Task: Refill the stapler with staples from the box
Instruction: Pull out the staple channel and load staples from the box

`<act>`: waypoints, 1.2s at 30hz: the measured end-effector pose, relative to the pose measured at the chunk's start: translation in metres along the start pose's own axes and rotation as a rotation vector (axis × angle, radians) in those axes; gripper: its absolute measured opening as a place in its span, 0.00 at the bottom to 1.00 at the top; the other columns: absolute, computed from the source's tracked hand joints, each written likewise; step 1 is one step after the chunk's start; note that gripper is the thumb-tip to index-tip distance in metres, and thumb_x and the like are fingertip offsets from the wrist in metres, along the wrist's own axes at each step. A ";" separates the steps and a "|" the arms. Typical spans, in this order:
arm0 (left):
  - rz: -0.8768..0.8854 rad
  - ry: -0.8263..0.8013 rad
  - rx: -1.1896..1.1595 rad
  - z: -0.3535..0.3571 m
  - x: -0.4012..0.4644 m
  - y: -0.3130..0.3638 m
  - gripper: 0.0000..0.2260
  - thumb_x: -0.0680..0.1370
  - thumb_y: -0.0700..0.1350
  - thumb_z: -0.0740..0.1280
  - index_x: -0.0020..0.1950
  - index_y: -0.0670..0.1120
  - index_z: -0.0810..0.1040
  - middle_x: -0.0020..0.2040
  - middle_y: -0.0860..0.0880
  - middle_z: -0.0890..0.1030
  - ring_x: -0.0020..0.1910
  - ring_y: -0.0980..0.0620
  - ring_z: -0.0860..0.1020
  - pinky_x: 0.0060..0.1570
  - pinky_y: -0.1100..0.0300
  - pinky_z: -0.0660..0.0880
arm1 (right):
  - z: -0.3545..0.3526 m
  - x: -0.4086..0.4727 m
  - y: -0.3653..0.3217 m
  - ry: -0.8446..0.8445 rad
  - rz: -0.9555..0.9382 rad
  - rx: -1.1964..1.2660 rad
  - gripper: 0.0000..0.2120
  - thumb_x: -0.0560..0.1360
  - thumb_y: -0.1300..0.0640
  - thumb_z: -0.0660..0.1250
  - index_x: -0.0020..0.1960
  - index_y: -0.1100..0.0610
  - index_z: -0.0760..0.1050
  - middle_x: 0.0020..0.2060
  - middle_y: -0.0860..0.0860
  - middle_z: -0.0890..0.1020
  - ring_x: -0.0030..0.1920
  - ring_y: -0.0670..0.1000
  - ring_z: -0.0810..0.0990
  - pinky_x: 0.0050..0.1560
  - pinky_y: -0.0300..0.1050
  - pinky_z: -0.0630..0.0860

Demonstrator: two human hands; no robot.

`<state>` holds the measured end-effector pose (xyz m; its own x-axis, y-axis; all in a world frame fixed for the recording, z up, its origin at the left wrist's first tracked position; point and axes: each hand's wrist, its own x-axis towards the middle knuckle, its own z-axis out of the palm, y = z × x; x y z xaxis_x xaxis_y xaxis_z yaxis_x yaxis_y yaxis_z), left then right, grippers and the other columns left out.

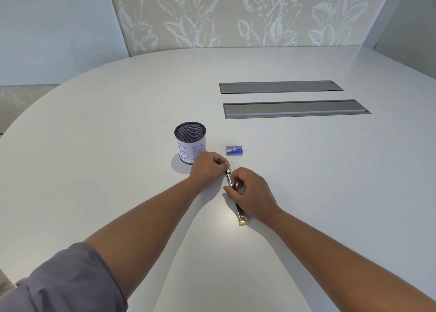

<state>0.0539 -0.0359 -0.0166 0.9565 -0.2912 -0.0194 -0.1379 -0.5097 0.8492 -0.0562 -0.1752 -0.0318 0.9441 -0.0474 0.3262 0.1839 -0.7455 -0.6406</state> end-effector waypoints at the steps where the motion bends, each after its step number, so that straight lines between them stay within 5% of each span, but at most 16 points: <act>1: 0.009 0.001 0.002 0.000 -0.001 0.000 0.03 0.74 0.44 0.73 0.43 0.48 0.87 0.40 0.53 0.86 0.42 0.55 0.83 0.45 0.60 0.77 | 0.000 0.000 0.001 0.007 0.010 0.008 0.09 0.72 0.53 0.73 0.45 0.47 0.72 0.38 0.42 0.76 0.40 0.46 0.75 0.41 0.40 0.73; 4: 0.014 -0.001 -0.007 0.000 -0.005 0.001 0.04 0.74 0.44 0.72 0.43 0.48 0.87 0.39 0.55 0.86 0.38 0.60 0.81 0.38 0.63 0.75 | 0.000 0.000 0.003 0.020 0.035 0.020 0.08 0.72 0.53 0.71 0.43 0.46 0.71 0.36 0.41 0.76 0.39 0.45 0.76 0.39 0.37 0.71; 9: -0.063 0.011 -0.036 0.002 -0.006 0.004 0.06 0.73 0.43 0.70 0.43 0.49 0.87 0.35 0.57 0.84 0.28 0.65 0.76 0.31 0.65 0.71 | 0.003 0.001 0.002 0.011 0.028 -0.014 0.05 0.73 0.52 0.69 0.44 0.51 0.73 0.39 0.46 0.76 0.39 0.48 0.75 0.41 0.48 0.76; 18: -0.132 0.000 -0.094 0.004 -0.009 0.015 0.05 0.71 0.39 0.71 0.37 0.46 0.85 0.36 0.50 0.85 0.32 0.54 0.78 0.28 0.63 0.73 | 0.003 0.002 0.004 0.010 0.030 -0.003 0.06 0.73 0.52 0.69 0.44 0.49 0.71 0.38 0.46 0.75 0.38 0.49 0.76 0.39 0.49 0.76; 31: -0.171 -0.092 -0.126 -0.003 -0.014 0.026 0.12 0.69 0.33 0.75 0.51 0.41 0.82 0.40 0.50 0.79 0.38 0.53 0.76 0.38 0.62 0.74 | 0.005 0.004 0.008 0.045 0.073 0.034 0.11 0.71 0.52 0.70 0.42 0.47 0.66 0.33 0.44 0.73 0.36 0.47 0.72 0.34 0.39 0.69; 36: -0.153 -0.101 -0.103 -0.003 -0.018 0.029 0.10 0.68 0.32 0.74 0.45 0.43 0.80 0.37 0.50 0.78 0.36 0.53 0.74 0.37 0.61 0.72 | 0.005 0.004 0.007 0.054 0.075 0.053 0.11 0.70 0.52 0.70 0.42 0.47 0.66 0.34 0.44 0.74 0.36 0.47 0.72 0.35 0.41 0.70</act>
<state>0.0336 -0.0428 0.0104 0.9328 -0.2993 -0.2007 0.0389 -0.4701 0.8818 -0.0497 -0.1775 -0.0384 0.9399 -0.1385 0.3120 0.1288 -0.7024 -0.7000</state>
